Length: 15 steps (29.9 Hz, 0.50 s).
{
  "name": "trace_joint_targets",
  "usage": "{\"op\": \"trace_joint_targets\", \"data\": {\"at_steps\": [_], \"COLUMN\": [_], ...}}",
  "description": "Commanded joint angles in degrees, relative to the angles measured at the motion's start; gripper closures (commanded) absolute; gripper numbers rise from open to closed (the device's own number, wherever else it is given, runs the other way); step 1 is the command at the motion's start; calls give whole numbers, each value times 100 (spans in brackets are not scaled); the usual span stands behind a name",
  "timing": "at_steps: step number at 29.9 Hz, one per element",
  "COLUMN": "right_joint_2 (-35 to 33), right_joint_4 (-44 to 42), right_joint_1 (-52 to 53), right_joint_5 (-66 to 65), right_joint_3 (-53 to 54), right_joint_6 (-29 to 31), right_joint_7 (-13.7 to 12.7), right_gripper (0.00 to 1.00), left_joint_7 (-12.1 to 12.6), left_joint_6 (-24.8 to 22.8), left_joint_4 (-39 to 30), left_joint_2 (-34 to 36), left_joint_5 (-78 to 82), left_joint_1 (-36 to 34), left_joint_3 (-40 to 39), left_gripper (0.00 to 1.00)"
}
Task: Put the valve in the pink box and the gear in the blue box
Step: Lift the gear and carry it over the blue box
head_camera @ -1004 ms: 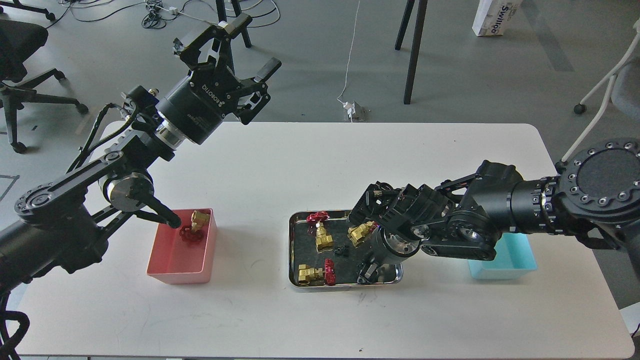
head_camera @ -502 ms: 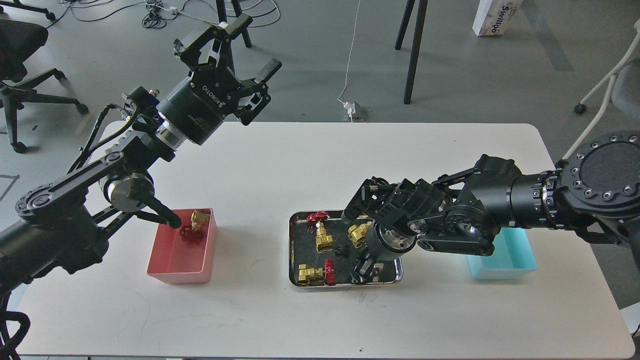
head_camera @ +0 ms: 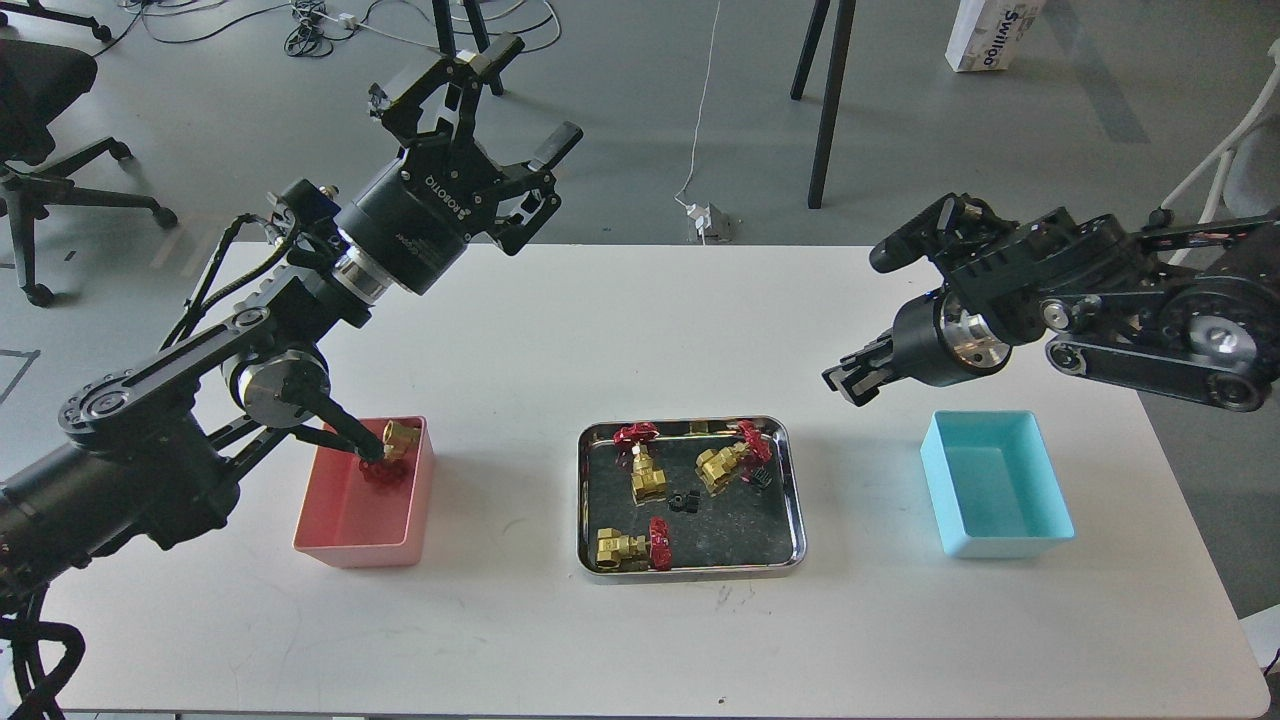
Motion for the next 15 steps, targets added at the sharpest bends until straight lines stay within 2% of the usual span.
{"op": "trace_joint_targets", "data": {"at_steps": [1,5,15], "right_joint_2": [-919,-1509,-1571], "right_joint_4": [114,281,264], "right_joint_1": [-141,-527,-1205], "right_joint_5": [-72,-90,-125], "right_joint_3": [7,33,262], "right_joint_6": [-6,-32,-76], "right_joint_7": [10,37,-7], "right_gripper": [92,92,89], "left_joint_7": [0,0,0], "left_joint_6": [0,0,9], "left_joint_4": [-1,8,8], "left_joint_2": [-69,-157,-210], "left_joint_5": [1,1,1], "left_joint_1": [0,0,0], "left_joint_3": [5,32,49], "left_gripper": [18,18,18]}}
